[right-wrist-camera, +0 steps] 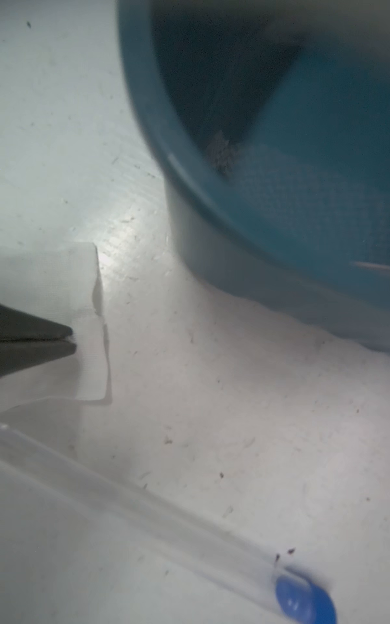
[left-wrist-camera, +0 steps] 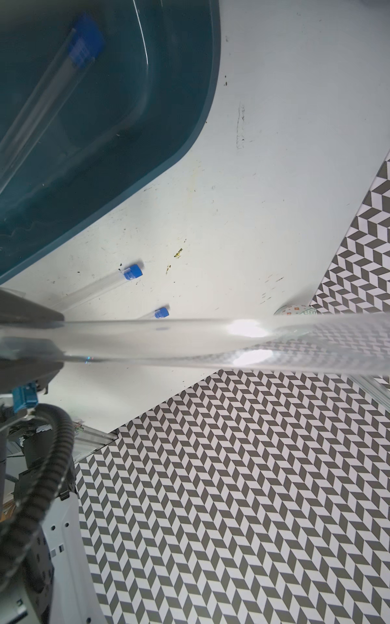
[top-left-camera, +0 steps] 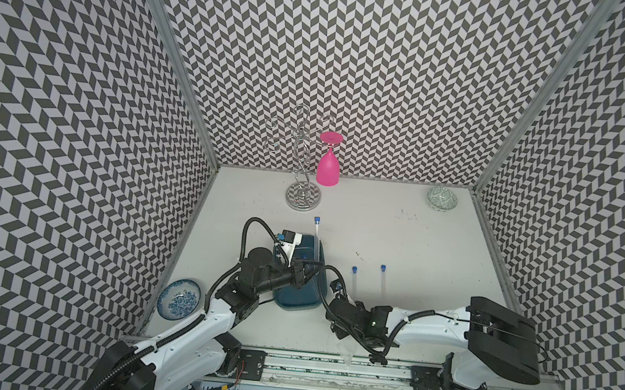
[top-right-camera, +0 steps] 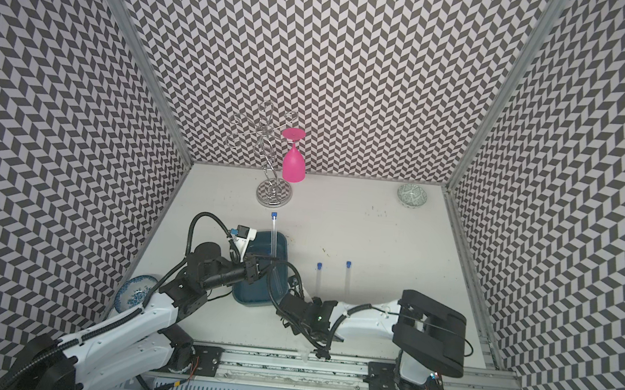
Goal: Wipe the exteriors of test tubes
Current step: Pick up the cleaning item at the center of the board, then place the cleaning item in the test tube.
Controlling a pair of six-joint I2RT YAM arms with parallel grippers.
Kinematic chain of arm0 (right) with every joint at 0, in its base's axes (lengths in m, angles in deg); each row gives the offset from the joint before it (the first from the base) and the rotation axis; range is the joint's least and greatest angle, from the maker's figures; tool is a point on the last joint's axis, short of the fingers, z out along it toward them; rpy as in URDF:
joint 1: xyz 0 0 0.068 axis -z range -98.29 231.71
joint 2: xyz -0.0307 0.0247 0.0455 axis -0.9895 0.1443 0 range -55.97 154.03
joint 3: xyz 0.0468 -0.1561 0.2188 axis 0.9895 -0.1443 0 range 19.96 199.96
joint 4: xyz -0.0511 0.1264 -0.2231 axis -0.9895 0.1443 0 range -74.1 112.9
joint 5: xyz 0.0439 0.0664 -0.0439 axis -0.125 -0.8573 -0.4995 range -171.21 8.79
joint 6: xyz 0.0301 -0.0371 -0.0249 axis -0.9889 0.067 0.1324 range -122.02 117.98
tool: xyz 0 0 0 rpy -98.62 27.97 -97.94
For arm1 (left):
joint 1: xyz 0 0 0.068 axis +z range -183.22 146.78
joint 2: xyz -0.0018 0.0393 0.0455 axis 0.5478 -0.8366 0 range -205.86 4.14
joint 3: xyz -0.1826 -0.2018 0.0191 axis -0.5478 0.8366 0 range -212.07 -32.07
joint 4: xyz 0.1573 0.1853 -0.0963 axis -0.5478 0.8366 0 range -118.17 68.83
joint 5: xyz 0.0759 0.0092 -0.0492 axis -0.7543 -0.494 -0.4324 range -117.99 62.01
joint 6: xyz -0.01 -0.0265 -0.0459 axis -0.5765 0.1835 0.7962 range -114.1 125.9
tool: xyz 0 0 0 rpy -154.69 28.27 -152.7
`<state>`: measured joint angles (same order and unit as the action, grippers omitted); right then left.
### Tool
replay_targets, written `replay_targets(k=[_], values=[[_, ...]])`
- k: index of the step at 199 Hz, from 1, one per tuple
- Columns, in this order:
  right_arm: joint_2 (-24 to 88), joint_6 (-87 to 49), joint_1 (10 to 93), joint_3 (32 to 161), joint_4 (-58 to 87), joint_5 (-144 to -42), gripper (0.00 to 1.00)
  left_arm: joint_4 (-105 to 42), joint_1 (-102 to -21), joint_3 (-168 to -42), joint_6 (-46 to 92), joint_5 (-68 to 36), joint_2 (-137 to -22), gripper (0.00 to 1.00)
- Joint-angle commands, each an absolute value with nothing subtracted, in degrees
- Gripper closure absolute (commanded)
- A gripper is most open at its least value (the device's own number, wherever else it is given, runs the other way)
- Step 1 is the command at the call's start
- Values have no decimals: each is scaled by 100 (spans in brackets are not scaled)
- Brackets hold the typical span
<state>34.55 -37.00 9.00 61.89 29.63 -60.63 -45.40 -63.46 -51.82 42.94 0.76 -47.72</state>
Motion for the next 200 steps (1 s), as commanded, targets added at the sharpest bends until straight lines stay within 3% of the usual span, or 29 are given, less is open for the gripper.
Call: replay_targets(k=[1, 89, 117, 147, 200], values=[[2810, -3721, 968, 6212, 3110, -5667, 100, -4487, -6328, -5137, 4231, 22, -4746, 86], [259, -3266, 1853, 5955, 2250, -6332, 100, -4508, -6335, -5204, 4176, 260, -4913, 85], [-297, -2932, 2541, 6074, 1971, -6887, 100, -4548, -6469, -5276, 4138, 416, -5131, 85], [-191, -2375, 3054, 6442, 1720, -7612, 100, -4548, -6694, -5431, 4042, 546, -5469, 85], [1125, -1593, 3153, 7429, 1690, -8072, 100, -4530, -7137, -5760, 3811, 544, -6032, 84]])
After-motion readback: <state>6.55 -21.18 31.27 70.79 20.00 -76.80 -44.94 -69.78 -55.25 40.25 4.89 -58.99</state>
